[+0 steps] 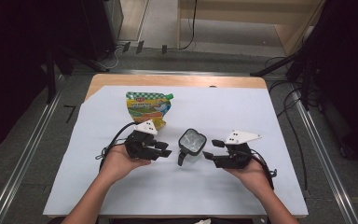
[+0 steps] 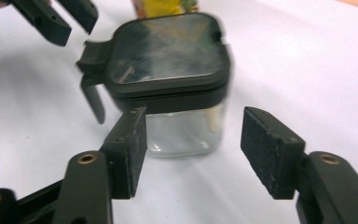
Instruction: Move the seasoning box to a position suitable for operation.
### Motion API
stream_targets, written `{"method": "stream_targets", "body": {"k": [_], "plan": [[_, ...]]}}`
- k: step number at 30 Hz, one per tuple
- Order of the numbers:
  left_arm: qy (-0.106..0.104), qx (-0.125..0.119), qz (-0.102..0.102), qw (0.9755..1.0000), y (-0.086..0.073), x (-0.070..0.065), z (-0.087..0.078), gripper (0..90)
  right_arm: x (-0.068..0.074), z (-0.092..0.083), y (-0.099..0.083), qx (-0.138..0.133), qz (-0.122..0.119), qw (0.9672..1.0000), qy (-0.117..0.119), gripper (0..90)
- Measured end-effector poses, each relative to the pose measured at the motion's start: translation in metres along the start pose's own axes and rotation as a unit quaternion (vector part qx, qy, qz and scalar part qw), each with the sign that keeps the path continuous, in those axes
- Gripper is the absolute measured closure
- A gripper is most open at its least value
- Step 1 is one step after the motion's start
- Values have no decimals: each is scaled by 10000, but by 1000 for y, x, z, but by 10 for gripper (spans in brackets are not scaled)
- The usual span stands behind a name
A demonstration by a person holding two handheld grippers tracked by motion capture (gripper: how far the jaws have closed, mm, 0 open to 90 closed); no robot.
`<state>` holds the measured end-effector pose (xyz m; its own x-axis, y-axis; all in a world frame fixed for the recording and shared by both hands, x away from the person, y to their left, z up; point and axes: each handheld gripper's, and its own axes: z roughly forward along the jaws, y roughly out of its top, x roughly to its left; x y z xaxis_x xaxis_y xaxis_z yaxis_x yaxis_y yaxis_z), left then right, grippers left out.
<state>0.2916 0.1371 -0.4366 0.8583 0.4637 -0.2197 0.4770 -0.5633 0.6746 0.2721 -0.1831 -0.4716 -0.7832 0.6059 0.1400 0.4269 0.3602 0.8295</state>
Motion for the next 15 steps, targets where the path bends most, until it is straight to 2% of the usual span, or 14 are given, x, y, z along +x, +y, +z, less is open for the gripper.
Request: {"method": "stream_targets", "body": {"k": [2, 4, 5, 7, 8, 10, 11, 12, 15], "plan": [[6, 43, 30, 10000, 4, 1, 0, 687, -1, -4, 0, 21, 66, 9999, -90, 492], [-17, 67, 22, 10000, 8, 2, -1, 725, -1, -8, 1, 27, 114, 9998, -135, 561], [-33, 32, -16, 10000, 9, 3, -1, 741, -1, -9, 1, 12, 111, 9998, -164, 590], [-31, 116, -127, 9998, 13, 4, 0, 802, 1, -11, 3, 8, 132, 9996, -246, 677], [-18, 166, -181, 9997, 13, 5, 1, 845, 0, -11, 4, -1, 135, 9998, -174, 724], [12, 205, -163, 9997, 13, 4, 4, 900, -1, -10, 6, 67, 227, 9996, -138, 821], [19, 206, -126, 9997, 11, 3, 5, 900, -1, -9, 6, 73, 237, 9996, -127, 863], [17, 174, -112, 9998, 10, 2, 7, 900, -1, -7, 7, 99, 346, 9993, -100, 900], [11, 122, -117, 9999, 6, 0, 11, 900, 1, -3, 8, 200, 485, 9986, -55, 900]]}}
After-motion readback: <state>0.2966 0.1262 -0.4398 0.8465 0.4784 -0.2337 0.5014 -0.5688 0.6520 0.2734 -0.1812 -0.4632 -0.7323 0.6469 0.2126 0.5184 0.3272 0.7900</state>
